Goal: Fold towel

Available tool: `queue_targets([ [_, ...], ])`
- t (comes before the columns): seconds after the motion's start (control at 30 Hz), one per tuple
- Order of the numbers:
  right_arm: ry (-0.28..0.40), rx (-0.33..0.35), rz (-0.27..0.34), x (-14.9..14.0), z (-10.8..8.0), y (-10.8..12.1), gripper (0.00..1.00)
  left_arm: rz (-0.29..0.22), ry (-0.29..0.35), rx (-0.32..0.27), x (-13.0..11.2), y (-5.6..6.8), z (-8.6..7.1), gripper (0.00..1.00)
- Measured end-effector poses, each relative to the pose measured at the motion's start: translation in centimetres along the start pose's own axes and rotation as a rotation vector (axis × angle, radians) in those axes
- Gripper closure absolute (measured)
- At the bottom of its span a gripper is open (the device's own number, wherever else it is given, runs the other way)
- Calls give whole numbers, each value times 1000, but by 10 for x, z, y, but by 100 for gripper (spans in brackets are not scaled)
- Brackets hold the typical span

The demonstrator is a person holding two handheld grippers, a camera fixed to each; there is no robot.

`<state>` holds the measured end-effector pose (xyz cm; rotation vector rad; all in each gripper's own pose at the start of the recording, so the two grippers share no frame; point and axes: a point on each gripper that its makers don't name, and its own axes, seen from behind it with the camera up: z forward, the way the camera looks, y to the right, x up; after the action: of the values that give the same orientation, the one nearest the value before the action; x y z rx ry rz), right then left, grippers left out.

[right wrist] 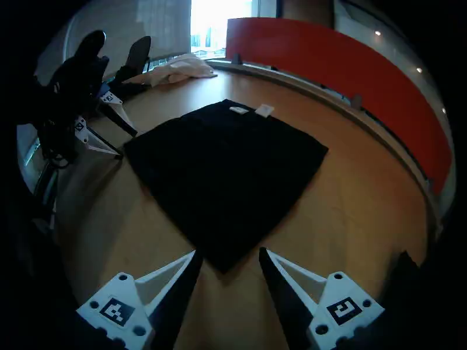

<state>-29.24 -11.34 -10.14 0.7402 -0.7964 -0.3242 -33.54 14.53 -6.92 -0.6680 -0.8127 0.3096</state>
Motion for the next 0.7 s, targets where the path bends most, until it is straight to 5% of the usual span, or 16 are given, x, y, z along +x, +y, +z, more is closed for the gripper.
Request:
queue_targets([
  [0.7,-16,44,-4,-5,2,-11,62,-6,-6,10,-1,0,0,30],
])
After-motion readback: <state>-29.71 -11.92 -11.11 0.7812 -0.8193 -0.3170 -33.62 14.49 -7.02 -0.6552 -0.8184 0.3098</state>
